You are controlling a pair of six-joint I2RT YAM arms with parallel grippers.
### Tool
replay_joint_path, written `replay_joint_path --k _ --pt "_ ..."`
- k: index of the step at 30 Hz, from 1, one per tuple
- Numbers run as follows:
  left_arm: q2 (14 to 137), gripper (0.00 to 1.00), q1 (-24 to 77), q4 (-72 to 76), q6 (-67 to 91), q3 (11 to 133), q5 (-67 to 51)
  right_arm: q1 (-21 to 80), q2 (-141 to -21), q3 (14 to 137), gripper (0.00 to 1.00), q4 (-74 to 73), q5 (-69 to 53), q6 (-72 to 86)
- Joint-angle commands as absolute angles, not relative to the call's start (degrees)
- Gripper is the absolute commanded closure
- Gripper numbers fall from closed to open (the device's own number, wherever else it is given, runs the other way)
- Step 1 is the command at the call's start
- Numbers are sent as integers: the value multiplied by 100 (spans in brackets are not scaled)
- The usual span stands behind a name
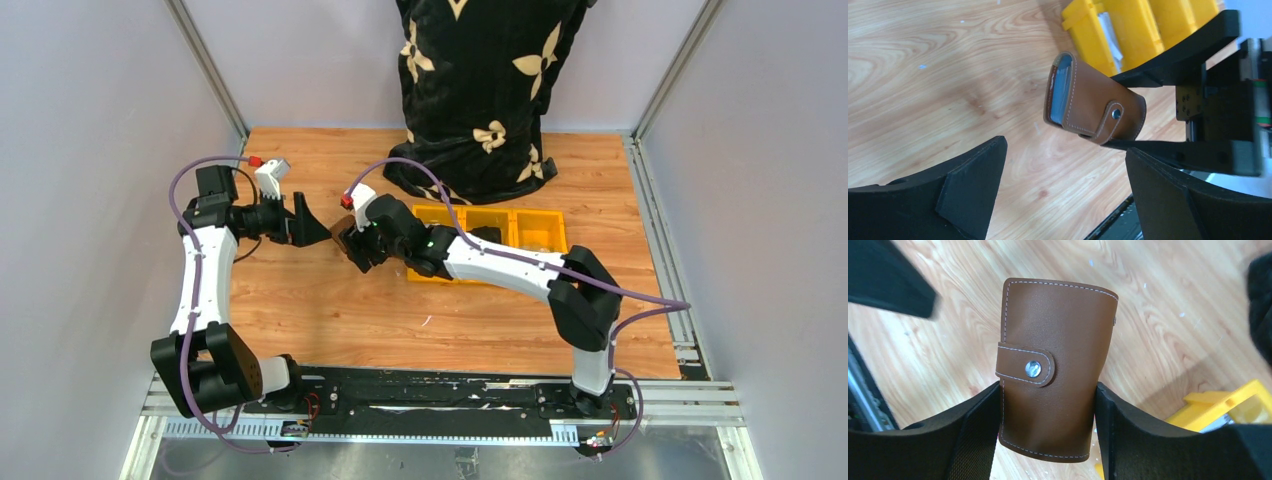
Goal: Take the credit cards out of the card holder
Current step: Pick up the card holder from the center of the board.
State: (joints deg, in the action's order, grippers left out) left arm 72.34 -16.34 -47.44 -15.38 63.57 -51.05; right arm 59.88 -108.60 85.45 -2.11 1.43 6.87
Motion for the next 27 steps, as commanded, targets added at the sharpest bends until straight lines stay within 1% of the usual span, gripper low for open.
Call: replay_joint_path --k 1,6,10,12,14,16,17,18,19,20,22,24,27 --pt "7201 3 -1606 -4825 -1158 6274 -5865 6209 -10451 8465 36 193 97 418" --pt "7025 5 -1592 -4825 -905 6222 -6252 6336 -10172 8524 36 201 100 242" --pt "6930 15 -1591 -4825 -653 6242 -6669 6425 -10035 8546 36 215 164 106" --pt "6894 23 -1589 -4825 -588 6264 -6758 6458 -10005 8568 37 211 180 76" --pt "6852 35 -1595 -4825 -569 6252 -6829 6483 -9979 8599 37 211 191 62" --pt "6821 50 -1590 -4827 -571 6238 -6856 6509 -9954 8628 37 219 193 53" --pt "6813 61 -1593 -4825 -551 6236 -6862 6520 -9936 8644 37 220 201 53" --pt "6812 67 -1587 -4825 -546 6237 -6875 6528 -9913 8640 37 226 200 59" --pt "6806 75 -1591 -4826 -520 6247 -6885 6530 -9879 8632 37 234 195 72" --pt "6817 80 -1586 -4825 -495 6263 -6920 6530 -9848 8617 37 243 176 90" --pt "6827 87 -1590 -4825 -411 6311 -7031 6526 -9792 8584 35 263 122 124" --pt "6846 93 -1590 -4836 -324 6376 -7134 6530 -9716 8579 25 241 106 228" --pt "6836 95 -1591 -4838 -211 6515 -7122 6497 -9556 8494 12 220 96 525"
